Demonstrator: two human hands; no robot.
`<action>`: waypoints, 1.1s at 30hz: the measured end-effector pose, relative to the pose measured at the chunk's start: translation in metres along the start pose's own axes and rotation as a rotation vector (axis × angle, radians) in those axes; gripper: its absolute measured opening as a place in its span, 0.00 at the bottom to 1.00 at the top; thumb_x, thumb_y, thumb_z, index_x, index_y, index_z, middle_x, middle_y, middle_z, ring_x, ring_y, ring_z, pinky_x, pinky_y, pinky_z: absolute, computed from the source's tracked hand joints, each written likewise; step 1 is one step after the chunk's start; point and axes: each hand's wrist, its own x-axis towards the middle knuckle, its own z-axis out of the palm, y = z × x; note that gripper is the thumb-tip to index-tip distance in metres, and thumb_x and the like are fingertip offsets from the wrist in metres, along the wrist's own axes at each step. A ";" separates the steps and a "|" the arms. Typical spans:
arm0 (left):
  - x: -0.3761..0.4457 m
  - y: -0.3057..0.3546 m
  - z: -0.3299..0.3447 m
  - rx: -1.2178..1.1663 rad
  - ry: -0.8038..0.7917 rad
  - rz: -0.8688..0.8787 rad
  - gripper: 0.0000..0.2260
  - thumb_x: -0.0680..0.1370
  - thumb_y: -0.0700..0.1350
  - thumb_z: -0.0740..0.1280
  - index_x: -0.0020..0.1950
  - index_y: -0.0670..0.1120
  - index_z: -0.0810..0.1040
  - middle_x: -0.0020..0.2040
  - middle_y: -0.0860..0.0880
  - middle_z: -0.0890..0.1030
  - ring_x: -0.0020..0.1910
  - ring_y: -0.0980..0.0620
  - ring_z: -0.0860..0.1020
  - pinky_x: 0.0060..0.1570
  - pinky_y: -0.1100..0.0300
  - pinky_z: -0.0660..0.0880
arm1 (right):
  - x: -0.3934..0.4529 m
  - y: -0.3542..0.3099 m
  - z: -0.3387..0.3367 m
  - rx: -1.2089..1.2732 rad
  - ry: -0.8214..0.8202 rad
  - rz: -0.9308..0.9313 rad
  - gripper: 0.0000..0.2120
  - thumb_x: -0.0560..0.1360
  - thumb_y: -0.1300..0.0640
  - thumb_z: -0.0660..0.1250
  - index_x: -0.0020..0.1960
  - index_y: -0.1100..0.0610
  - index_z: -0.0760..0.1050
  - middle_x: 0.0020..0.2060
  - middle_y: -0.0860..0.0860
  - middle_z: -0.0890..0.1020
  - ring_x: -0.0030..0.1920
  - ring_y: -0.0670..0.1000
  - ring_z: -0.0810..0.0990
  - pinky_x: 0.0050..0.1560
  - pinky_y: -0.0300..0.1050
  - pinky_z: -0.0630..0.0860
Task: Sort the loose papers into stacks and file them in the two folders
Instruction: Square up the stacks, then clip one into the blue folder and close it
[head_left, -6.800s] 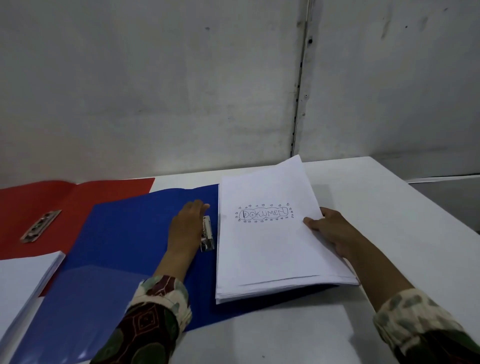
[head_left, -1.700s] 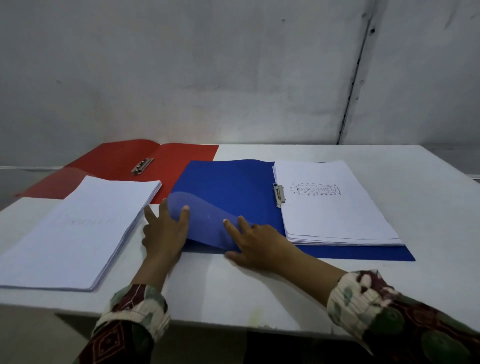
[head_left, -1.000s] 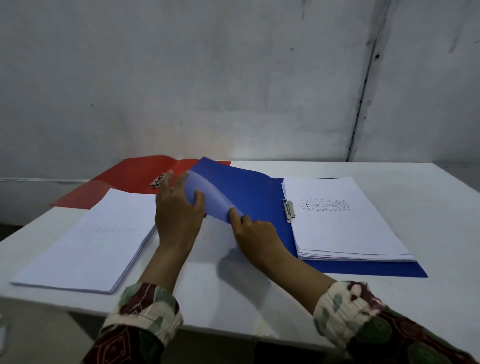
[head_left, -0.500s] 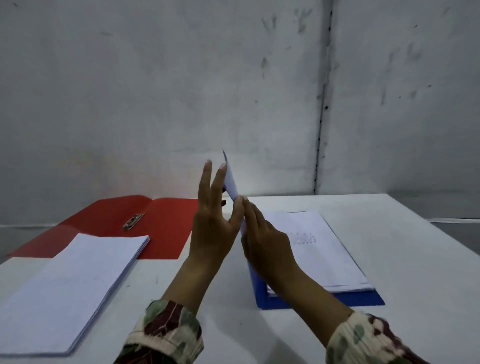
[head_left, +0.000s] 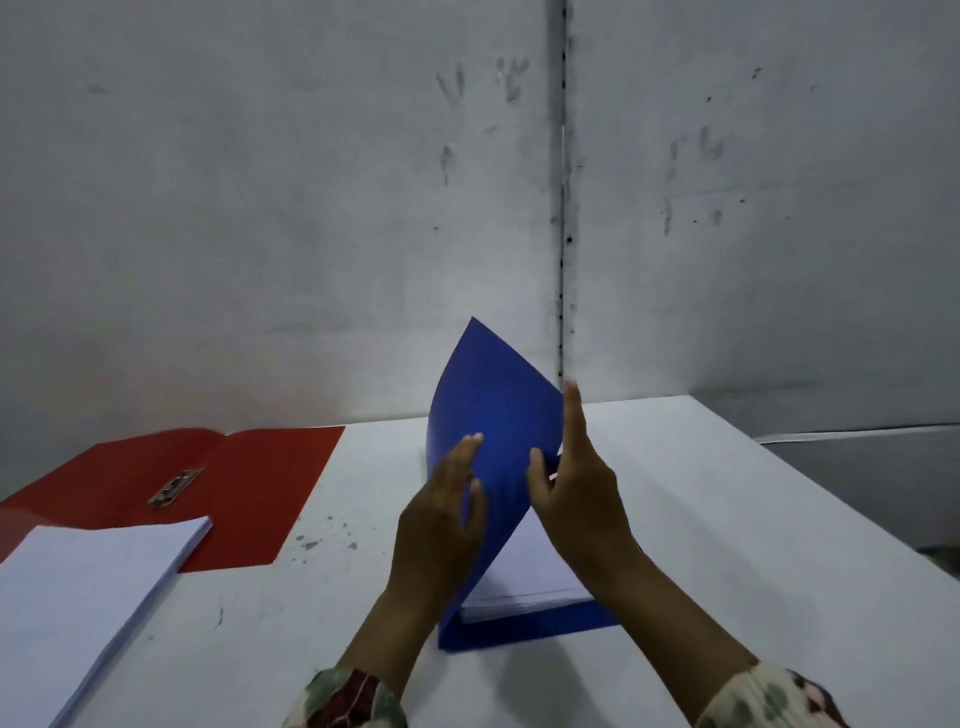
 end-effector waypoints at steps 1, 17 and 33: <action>-0.007 0.000 0.011 0.014 -0.044 -0.008 0.20 0.76 0.51 0.55 0.68 0.48 0.68 0.58 0.44 0.81 0.46 0.49 0.84 0.44 0.64 0.78 | -0.002 0.007 -0.006 -0.019 -0.014 0.044 0.35 0.76 0.63 0.63 0.74 0.49 0.46 0.32 0.48 0.73 0.24 0.42 0.68 0.33 0.29 0.73; -0.056 -0.007 0.065 0.323 -0.599 0.115 0.28 0.78 0.62 0.43 0.57 0.52 0.78 0.53 0.53 0.83 0.49 0.56 0.83 0.46 0.53 0.80 | -0.054 0.081 -0.059 -0.297 -0.248 0.521 0.24 0.78 0.49 0.60 0.71 0.58 0.65 0.73 0.51 0.62 0.71 0.51 0.65 0.64 0.41 0.67; -0.032 -0.029 0.053 0.515 -0.693 -0.565 0.20 0.81 0.55 0.51 0.73 0.52 0.61 0.77 0.47 0.53 0.76 0.43 0.51 0.72 0.42 0.47 | -0.067 0.112 -0.042 -0.517 -0.600 0.495 0.18 0.76 0.43 0.58 0.58 0.55 0.69 0.59 0.51 0.73 0.59 0.52 0.72 0.59 0.44 0.68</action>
